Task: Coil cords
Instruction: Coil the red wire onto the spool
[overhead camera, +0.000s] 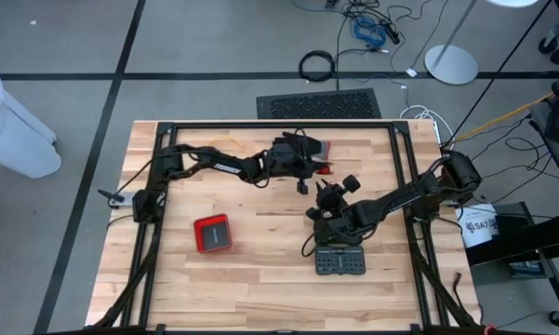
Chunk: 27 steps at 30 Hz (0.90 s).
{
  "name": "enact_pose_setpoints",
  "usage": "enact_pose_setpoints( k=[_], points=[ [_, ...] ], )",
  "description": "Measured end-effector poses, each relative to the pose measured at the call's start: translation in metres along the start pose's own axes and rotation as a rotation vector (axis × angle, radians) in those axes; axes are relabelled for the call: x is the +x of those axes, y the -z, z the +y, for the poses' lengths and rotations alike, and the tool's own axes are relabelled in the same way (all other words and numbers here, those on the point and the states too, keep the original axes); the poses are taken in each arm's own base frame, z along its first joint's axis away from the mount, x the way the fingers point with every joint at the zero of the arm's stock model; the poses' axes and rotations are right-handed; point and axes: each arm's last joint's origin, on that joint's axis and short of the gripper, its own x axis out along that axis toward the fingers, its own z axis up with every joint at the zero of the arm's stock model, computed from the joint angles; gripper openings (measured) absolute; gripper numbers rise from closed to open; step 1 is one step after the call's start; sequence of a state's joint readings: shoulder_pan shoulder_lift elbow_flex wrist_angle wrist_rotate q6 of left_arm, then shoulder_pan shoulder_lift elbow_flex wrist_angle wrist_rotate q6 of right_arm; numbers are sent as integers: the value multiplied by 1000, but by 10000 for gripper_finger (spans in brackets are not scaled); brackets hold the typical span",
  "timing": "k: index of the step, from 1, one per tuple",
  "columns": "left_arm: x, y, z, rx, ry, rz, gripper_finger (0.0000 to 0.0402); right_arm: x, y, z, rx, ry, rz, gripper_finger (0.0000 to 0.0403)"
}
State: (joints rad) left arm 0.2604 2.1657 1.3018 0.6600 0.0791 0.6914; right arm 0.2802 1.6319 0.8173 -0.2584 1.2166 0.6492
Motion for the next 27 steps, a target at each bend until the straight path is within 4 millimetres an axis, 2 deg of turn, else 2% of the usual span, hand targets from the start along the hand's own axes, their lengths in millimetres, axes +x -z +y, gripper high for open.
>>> enact_pose_setpoints(
  k=[7, 13, 19, 23, 27],
  points=[
    [9, 28, -20, 75, 28, 91, 0, -1, 1, 2, 33, -73, 58, 71],
    [14, 39, -28, 83, 22, 134, 0, -3, 3, 3, 41, -106, 78, 71],
    [14, 39, -36, 140, 11, 218, 0, -12, -2, 2, 95, -168, 92, 71],
    [14, 38, -41, 216, -19, 280, 1, -26, -9, -4, 153, -209, 78, 70],
    [13, 39, -48, 260, 28, 317, 17, -41, -18, -13, 188, -254, 49, 70]
  ],
)
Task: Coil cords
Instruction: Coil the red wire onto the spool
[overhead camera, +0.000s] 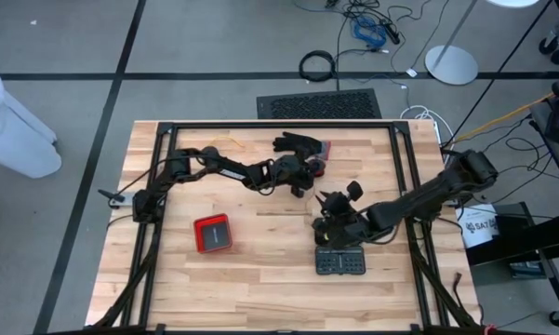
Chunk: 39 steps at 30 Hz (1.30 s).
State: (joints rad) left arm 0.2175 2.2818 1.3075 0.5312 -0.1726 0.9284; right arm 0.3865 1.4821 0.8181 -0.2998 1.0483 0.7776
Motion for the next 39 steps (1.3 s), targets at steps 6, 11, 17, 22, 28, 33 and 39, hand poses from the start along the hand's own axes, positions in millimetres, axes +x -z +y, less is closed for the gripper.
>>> enact_pose_setpoints(
  k=[6, 11, 17, 22, 28, 33, 39],
  points=[
    [-1, 3, -6, 22, 71, 36, 62, -29, -13, -7, 35, -30, -89, 70],
    [-2, 5, -9, 29, 131, 34, 100, -48, -19, -11, 45, -28, -173, 70],
    [-4, 3, -16, 22, 201, 27, 150, -60, -19, -11, 36, -28, -222, 70],
    [-6, -5, -23, -20, 216, 25, 195, -65, -16, -11, 19, -32, -233, 70],
    [-12, -16, -30, -87, 246, 41, 244, -66, -13, -12, -6, -29, -226, 70],
    [-24, -26, -22, -105, 261, 48, 262, -66, -9, -16, -21, -19, -214, 70],
    [-44, -32, -9, -106, 279, 157, 263, -66, -7, -17, -32, -26, -192, 70]
  ],
)
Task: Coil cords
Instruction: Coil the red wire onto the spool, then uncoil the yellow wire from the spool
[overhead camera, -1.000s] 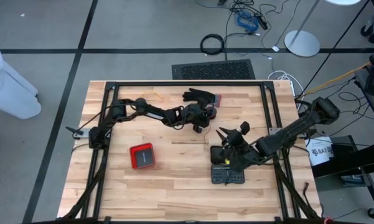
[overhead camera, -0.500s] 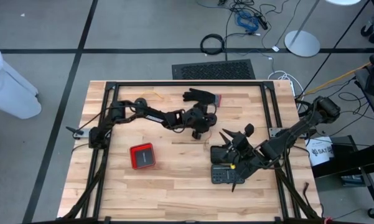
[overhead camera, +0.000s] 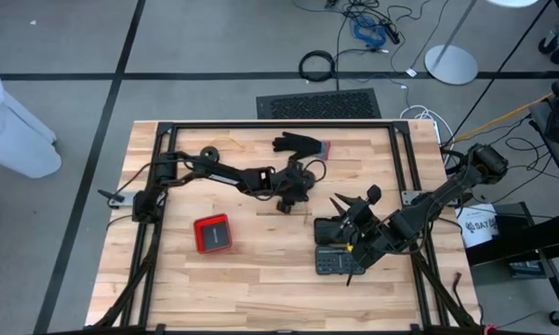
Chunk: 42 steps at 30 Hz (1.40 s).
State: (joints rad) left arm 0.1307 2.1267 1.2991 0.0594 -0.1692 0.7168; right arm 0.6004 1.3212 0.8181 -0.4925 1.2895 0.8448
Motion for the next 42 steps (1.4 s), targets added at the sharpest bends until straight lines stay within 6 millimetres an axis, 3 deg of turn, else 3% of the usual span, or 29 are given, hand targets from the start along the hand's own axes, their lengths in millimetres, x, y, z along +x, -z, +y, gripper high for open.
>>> enact_pose_setpoints(
  k=[10, 13, 18, 21, 30, 35, 42],
  points=[
    [-46, 21, 15, -152, 20, 359, 263, 1, 11, 2, -85, -65, 119, 70],
    [-61, 20, 26, -245, 23, 320, 263, 1, 15, 3, -110, -79, 153, 70],
    [-90, 10, 36, -335, 103, 74, 263, 3, 21, 6, -153, -70, 166, 70],
    [-102, 13, 36, -337, 113, 121, 263, 3, 23, 5, -175, -62, 172, 70],
    [-113, 40, 26, -318, -32, 469, 263, 7, 23, 3, -213, -60, 196, 70],
    [-113, 67, 18, -388, -98, 483, 263, 14, 30, -1, -264, -53, 229, 70],
    [-130, 105, 12, -591, -226, 427, 263, 27, 58, -18, -292, 9, 260, 70]
  ],
)
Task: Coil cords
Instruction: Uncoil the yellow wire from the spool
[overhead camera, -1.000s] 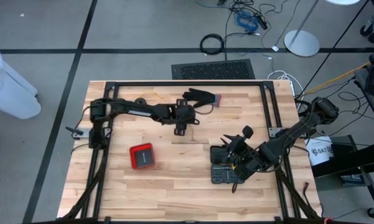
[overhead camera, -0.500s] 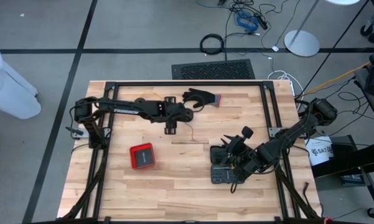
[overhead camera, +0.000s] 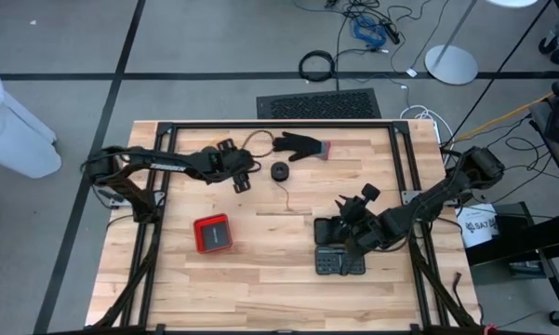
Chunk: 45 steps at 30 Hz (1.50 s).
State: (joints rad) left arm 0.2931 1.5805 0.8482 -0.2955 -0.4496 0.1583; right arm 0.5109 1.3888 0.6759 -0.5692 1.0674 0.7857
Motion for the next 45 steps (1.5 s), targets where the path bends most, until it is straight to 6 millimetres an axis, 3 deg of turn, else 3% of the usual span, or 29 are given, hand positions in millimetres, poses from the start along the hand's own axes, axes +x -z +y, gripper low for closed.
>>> enact_pose_setpoints(
  k=[5, 11, 22, 31, 35, 40, 45],
  points=[
    [2, 23, 8, -91, -25, -3, 263, 15, 16, -6, 16, 41, 15, 70],
    [13, 47, 11, -131, -48, 66, 263, 25, 21, -8, 5, 43, 9, 70],
    [14, 71, 3, -134, -54, 140, 263, 28, 28, -8, -7, 38, 2, 70],
    [15, 87, 3, -206, -208, 178, 257, 29, 34, -10, 31, 44, 9, 70],
    [18, 86, 8, -250, -176, 154, 199, 29, 34, -10, 33, 50, 3, 70],
    [20, 86, 9, -246, -79, 154, 33, 29, 34, -10, 37, 49, 2, 70],
    [20, 79, 4, -243, 16, 83, 4, 29, 33, -9, 52, 43, -4, 70]
  ],
)
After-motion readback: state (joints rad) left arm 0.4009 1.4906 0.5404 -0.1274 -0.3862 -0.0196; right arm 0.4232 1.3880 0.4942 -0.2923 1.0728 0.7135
